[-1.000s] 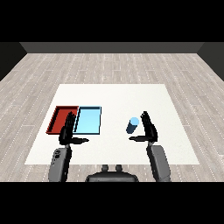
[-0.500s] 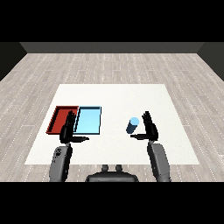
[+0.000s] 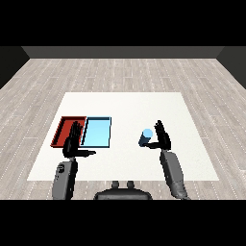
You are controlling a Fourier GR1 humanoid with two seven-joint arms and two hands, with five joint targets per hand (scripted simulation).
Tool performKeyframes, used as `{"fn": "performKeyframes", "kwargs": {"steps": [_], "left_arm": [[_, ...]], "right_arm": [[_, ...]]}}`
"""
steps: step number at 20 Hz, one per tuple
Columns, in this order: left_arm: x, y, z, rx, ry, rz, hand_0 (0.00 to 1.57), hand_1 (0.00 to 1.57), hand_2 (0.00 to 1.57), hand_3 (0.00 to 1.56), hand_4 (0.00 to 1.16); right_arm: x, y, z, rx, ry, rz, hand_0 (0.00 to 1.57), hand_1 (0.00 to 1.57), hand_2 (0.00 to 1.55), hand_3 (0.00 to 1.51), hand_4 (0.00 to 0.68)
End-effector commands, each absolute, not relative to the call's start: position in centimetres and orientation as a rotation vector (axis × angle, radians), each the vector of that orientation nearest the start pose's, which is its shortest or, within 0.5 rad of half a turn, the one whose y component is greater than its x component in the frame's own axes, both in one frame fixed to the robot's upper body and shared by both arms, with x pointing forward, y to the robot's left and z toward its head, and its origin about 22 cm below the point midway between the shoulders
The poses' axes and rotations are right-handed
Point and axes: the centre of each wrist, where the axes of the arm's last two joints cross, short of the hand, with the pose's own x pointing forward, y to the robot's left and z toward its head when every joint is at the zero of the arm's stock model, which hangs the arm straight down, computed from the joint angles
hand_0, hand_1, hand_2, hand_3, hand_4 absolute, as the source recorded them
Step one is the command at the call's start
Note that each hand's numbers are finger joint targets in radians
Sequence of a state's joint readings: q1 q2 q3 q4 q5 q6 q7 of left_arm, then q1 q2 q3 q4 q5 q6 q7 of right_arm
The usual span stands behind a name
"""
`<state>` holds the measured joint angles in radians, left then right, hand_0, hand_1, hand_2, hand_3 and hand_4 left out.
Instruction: Pick the blue can and put it in the blue box
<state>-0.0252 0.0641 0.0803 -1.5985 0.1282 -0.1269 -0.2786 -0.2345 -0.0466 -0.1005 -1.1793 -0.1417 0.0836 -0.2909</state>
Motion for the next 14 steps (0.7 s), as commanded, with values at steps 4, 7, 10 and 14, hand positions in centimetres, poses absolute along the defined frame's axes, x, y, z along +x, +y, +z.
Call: {"fn": "performKeyframes", "kwargs": {"steps": [4, 7, 10, 14], "left_arm": [[24.1, 26.7, 1.4, -0.099, -1.91, 0.031, 0.0, 0.0, 0.0, 0.0, 0.0], [24.0, 26.0, 1.3, -0.109, -1.911, 0.02, 0.0, 0.0, 0.0, 0.0, 0.0], [25.0, 25.6, 1.8, -0.106, -1.908, 0.017, 0.0, 0.0, 0.0, 0.0, 0.0], [24.2, 25.3, 1.1, -0.084, -1.906, 0.021, 0.0, 0.0, 0.0, 0.0, 0.0]], "right_arm": [[31.4, -22.7, -5.2, 0.152, -1.659, -0.106, 0.0, 0.0, 0.0, 0.0, 0.0], [32.9, -23.2, -5.0, 0.174, -1.626, -0.105, 0.0, 0.0, 0.0, 0.0, 0.0], [31.9, -22.5, -6.4, 0.171, -1.618, -0.127, 0.0, 0.0, 0.0, 0.0, 0.0], [32.3, -21.6, -5.9, 0.17, -1.61, -0.129, 0.0, 0.0, 0.0, 0.0, 0.0]]}}
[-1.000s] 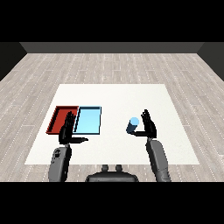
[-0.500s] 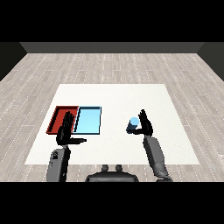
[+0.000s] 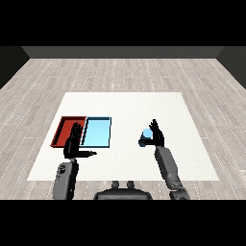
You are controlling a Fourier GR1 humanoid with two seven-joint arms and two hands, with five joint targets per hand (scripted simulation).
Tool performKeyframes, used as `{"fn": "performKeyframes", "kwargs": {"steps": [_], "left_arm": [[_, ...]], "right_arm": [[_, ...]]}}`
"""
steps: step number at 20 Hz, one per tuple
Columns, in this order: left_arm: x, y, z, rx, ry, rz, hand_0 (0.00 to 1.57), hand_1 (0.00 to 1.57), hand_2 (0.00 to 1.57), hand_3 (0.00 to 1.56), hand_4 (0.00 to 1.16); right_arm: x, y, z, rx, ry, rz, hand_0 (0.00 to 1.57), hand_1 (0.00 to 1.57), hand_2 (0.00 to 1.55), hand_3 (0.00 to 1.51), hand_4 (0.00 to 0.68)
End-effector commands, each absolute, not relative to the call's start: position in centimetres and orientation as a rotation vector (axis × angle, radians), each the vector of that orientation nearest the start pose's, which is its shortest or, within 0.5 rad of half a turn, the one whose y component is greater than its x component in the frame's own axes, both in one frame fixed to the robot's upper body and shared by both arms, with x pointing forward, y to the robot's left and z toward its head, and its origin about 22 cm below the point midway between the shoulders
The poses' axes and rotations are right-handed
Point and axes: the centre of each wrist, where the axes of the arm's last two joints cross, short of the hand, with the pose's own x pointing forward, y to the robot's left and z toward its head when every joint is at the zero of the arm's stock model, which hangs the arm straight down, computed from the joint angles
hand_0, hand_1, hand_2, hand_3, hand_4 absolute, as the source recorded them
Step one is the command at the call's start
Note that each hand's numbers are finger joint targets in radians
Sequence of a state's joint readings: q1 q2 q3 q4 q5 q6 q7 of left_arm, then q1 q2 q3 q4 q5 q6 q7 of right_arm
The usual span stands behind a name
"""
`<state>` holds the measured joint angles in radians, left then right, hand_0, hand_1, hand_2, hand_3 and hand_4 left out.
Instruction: Pick the blue can and put it in the blue box
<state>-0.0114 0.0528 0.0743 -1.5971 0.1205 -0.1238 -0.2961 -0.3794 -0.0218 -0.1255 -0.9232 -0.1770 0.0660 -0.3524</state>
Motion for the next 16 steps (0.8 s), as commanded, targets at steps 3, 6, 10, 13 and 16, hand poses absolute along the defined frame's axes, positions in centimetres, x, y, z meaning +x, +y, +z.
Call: {"fn": "performKeyframes", "kwargs": {"steps": [3, 6, 10, 13, 16], "left_arm": [[24.1, 25.3, 2.4, -0.087, -1.923, 0.012, 0.0, 0.0, 0.0, 0.0, 0.0], [24.8, 26.7, 2.8, -0.076, -1.913, 0.005, 0.0, 0.0, 0.0, 0.0, 0.0], [25.8, 26.8, 3.2, -0.078, -1.925, 0.037, 0.0, 0.0, 0.0, 0.0, 0.0], [24.1, 27.9, 3.2, -0.095, -1.918, 0.032, 0.0, 0.0, 0.0, 0.0, 0.0], [24.2, 26.7, 1.0, -0.109, -1.915, 0.045, 0.0, 0.0, 0.0, 0.0, 0.0]], "right_arm": [[32.5, -20.3, -7.5, 0.178, -1.591, -0.111, 0.0, 0.0, 0.0, 0.0, 0.0], [32.5, -18.8, -6.0, 0.202, -1.617, -0.12, 0.0, 0.0, 0.0, 0.0, 0.0], [33.7, -19.0, -6.4, 0.018, -1.624, -0.185, 1.27, 1.27, 1.39, 1.37, 0.437], [33.5, -19.7, -5.3, 0.003, -1.634, -0.188, 1.5, 1.5, 1.48, 1.43, 0.599], [34.1, -19.3, -4.4, -0.01, -1.613, -0.097, 1.54, 1.54, 1.5, 1.46, 0.596]]}}
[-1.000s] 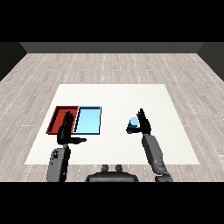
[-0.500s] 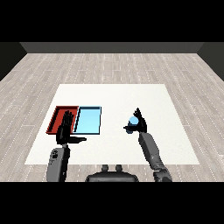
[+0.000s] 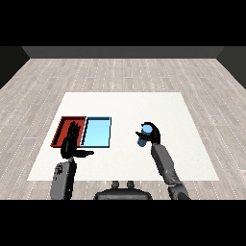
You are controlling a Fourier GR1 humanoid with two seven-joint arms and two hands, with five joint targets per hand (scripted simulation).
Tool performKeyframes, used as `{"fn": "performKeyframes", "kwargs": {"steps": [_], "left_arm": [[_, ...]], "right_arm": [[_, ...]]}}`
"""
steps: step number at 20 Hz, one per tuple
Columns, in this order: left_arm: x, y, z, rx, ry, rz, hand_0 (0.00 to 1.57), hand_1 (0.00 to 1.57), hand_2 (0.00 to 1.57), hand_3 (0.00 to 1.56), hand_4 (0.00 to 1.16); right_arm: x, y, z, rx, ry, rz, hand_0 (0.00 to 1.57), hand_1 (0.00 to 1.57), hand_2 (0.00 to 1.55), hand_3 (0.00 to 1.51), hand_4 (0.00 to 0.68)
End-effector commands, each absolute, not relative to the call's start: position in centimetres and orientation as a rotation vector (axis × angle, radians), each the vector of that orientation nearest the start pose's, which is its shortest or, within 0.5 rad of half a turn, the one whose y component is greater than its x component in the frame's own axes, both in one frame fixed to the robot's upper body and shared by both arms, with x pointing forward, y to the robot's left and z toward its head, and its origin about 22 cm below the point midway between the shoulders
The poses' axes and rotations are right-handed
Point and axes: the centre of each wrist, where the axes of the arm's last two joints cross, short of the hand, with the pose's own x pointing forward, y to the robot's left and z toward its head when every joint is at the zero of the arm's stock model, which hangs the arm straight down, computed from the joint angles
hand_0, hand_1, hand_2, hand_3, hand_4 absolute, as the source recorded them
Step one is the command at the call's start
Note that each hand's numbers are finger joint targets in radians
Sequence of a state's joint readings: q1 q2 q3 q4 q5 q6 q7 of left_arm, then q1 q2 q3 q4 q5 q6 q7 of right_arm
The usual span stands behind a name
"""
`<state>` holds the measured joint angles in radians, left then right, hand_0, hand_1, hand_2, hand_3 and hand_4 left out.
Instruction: Pick the blue can and put it in the blue box
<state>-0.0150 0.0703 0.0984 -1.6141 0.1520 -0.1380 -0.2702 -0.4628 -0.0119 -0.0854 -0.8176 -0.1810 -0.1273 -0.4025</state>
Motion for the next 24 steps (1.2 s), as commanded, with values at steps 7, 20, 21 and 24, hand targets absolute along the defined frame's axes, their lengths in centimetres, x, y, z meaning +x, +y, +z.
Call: {"fn": "performKeyframes", "kwargs": {"steps": [7, 20, 21, 24], "left_arm": [[24.5, 25.6, 0.2, -0.093, -1.896, 0.019, 0.0, 0.0, 0.0, 0.0, 0.0], [25.3, 22.1, 0.1, -0.262, -1.806, -0.007, 0.0, 0.0, 0.0, 0.0, 0.0], [25.4, 20.5, 1.6, -0.275, -1.796, -0.013, 0.0, 0.0, 0.0, 0.0, 0.0], [25.7, 20.1, 1.5, -0.322, -1.782, -0.022, 0.0, 0.0, 0.0, 0.0, 0.0]], "right_arm": [[33.1, -17.2, -3.0, 0.004, -1.654, -0.033, 1.48, 1.48, 1.46, 1.43, 0.623], [33.6, -13.5, 4.5, 0.109, -1.867, 0.081, 1.47, 1.47, 1.45, 1.43, 0.635], [33.4, -13.9, 4.5, 0.109, -1.867, 0.081, 1.47, 1.47, 1.45, 1.43, 0.635], [33.7, -15.6, 5.8, 0.1, -1.861, 0.086, 1.47, 1.47, 1.45, 1.43, 0.635]]}}
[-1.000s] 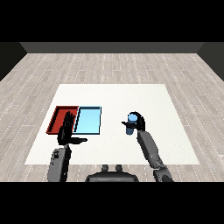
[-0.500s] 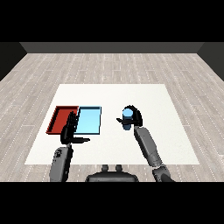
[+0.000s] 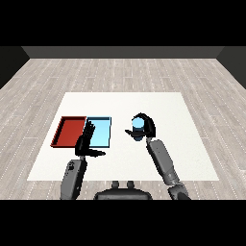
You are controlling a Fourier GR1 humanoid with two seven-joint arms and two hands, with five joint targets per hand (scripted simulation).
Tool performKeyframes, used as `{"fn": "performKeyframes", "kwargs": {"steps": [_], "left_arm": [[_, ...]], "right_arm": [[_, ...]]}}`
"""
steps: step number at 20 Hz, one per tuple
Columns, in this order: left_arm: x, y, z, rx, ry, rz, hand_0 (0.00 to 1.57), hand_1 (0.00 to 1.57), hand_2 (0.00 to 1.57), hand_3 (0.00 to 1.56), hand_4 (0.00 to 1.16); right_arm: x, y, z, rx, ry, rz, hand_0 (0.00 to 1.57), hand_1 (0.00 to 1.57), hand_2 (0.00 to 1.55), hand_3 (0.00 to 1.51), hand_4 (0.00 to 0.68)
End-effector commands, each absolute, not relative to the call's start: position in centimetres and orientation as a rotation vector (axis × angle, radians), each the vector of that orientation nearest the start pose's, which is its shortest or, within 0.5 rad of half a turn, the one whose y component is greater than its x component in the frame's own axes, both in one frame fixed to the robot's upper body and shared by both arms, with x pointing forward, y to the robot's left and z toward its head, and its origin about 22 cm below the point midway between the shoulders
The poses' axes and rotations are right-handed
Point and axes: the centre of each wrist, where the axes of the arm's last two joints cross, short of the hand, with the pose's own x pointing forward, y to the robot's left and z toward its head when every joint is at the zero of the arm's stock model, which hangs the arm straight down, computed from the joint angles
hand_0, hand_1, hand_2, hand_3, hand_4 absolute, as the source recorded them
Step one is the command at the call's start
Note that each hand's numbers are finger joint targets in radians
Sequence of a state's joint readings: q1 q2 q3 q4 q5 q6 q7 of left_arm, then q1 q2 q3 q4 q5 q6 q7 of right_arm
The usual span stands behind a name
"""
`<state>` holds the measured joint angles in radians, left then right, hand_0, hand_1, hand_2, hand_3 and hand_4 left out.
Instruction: Pick the blue can and put it in the blue box
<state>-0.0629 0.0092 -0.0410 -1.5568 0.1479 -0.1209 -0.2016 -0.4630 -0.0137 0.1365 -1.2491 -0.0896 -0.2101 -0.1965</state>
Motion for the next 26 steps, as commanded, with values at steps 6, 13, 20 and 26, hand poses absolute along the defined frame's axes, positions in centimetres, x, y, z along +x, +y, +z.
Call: {"fn": "performKeyframes", "kwargs": {"steps": [6, 13, 20, 26], "left_arm": [[26.7, 19.9, 2.4, -0.383, -1.776, -0.007, 0.0, 0.0, 0.0, 0.0, 0.0], [26.7, 15.0, 1.8, -0.353, -1.694, -0.063, 0.0, 0.0, 0.0, 0.0, 0.0], [27.9, 13.7, 2.7, -0.319, -1.667, -0.112, 0.0, 0.0, 0.0, 0.0, 0.0], [28.0, 11.4, 0.0, -0.326, -1.679, -0.146, 0.0, 0.0, 0.0, 0.0, 0.0]], "right_arm": [[31.5, -14.6, 4.0, 0.111, -1.867, 0.079, 1.49, 1.49, 1.47, 1.44, 0.631], [31.2, -12.2, 5.7, 0.164, -1.866, 0.105, 1.45, 1.45, 1.46, 1.43, 0.614], [32.9, -12.4, 6.7, 0.178, -1.892, 0.147, 1.44, 1.44, 1.45, 1.43, 0.606], [32.1, -10.0, 6.5, 0.227, -1.883, 0.18, 1.43, 1.43, 1.46, 1.43, 0.627]]}}
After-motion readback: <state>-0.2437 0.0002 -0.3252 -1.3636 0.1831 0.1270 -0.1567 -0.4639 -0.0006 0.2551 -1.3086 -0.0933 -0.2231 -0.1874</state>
